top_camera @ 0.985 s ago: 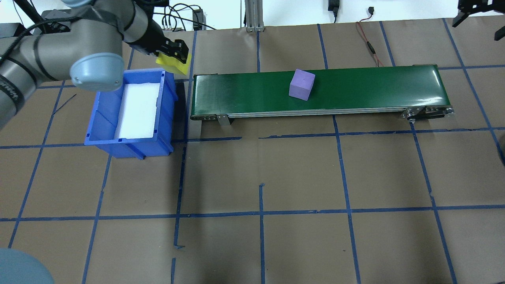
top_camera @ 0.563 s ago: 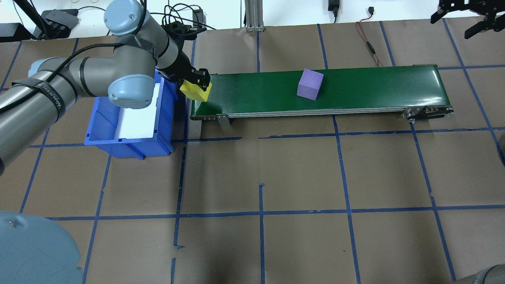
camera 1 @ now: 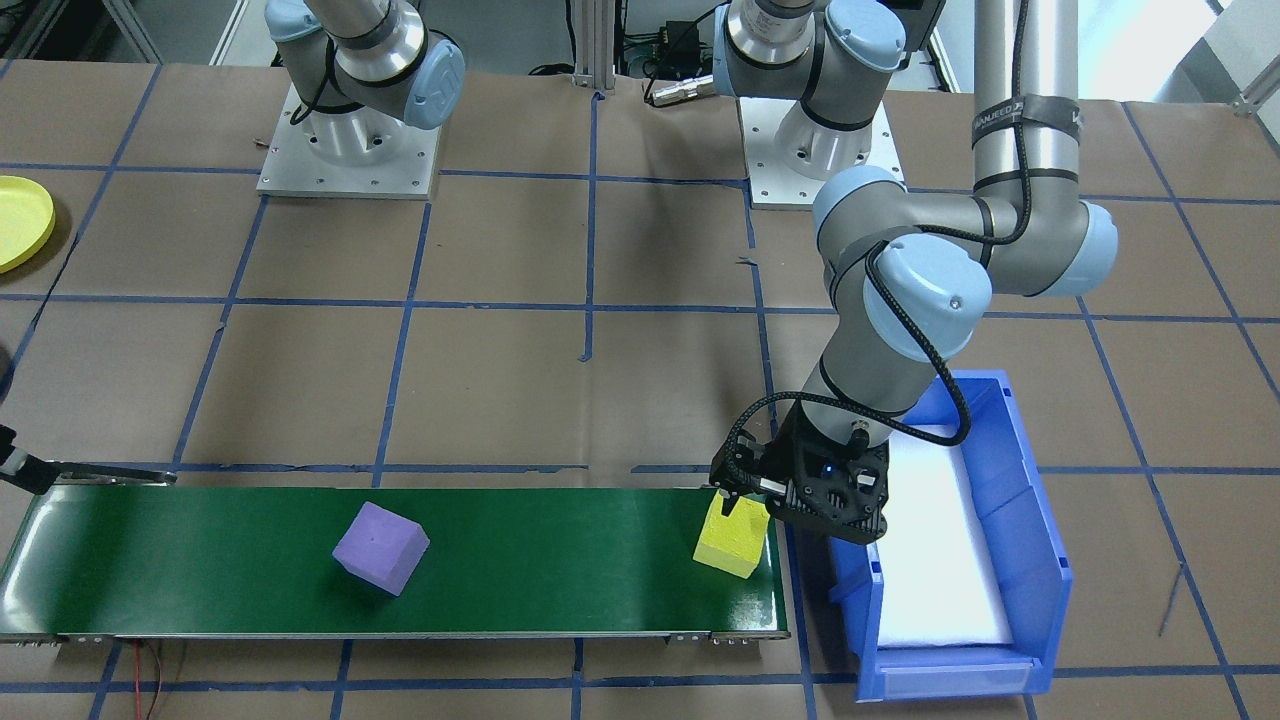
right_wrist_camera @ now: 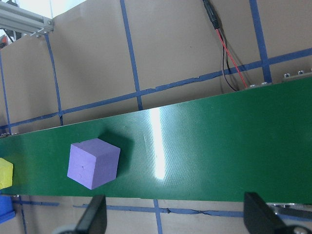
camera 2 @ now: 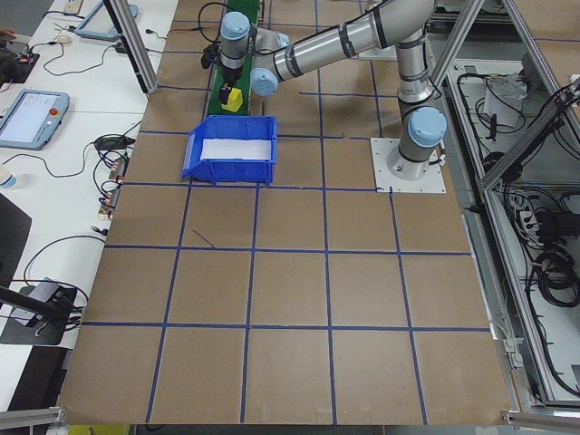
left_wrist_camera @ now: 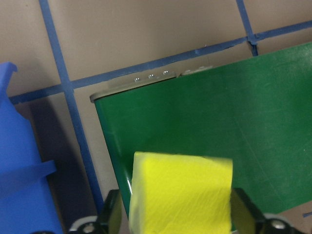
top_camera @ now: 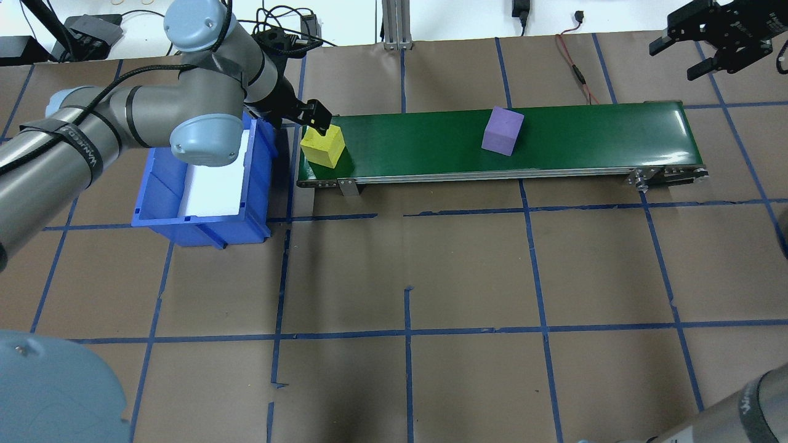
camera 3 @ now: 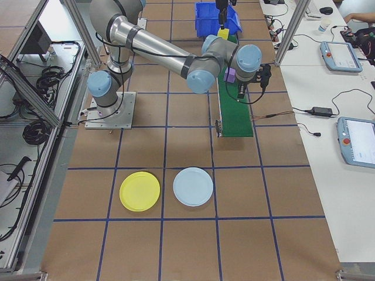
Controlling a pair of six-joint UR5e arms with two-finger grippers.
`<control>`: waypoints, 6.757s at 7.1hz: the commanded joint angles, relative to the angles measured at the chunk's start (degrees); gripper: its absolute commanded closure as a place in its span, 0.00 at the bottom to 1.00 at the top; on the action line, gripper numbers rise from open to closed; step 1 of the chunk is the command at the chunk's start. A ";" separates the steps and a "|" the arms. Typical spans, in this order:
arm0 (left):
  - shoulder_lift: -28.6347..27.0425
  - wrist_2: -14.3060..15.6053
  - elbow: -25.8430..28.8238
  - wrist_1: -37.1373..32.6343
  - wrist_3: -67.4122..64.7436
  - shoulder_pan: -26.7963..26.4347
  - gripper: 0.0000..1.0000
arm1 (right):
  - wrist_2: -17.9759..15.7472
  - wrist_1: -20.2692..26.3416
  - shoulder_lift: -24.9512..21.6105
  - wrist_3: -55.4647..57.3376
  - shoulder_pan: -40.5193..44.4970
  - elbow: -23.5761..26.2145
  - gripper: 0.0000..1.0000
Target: Move block left to right into plate
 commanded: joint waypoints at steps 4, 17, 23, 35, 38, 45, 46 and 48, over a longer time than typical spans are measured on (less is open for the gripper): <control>22.46 7.57 3.67 -38.88 0.11 8.63 0.00 | -3.55 9.81 1.75 -3.09 -2.26 1.49 0.00; 25.05 4.41 1.56 -40.17 -1.03 7.42 0.00 | 0.07 -20.76 4.21 20.37 1.04 11.34 0.00; 25.58 4.06 1.73 -39.65 -1.03 7.60 0.00 | -2.85 -23.22 7.53 22.22 3.53 12.22 0.00; 26.37 4.32 0.77 -39.82 -0.50 7.95 0.00 | -21.73 -16.91 6.75 -7.23 -16.90 8.17 0.72; 26.46 4.49 1.03 -39.47 -0.68 8.13 0.00 | -29.12 -17.44 9.90 -26.60 -27.56 8.26 0.69; 27.69 4.58 0.77 -40.26 -2.70 9.46 0.00 | -26.58 -21.13 9.75 -27.26 -27.58 11.07 0.01; 27.69 4.49 0.68 -40.26 -5.66 7.97 0.00 | -21.10 -20.96 8.53 -27.26 -27.50 11.07 0.00; 28.04 4.58 -0.02 -40.26 -7.01 5.76 0.00 | -15.59 -20.26 4.32 -25.78 -22.96 10.98 0.00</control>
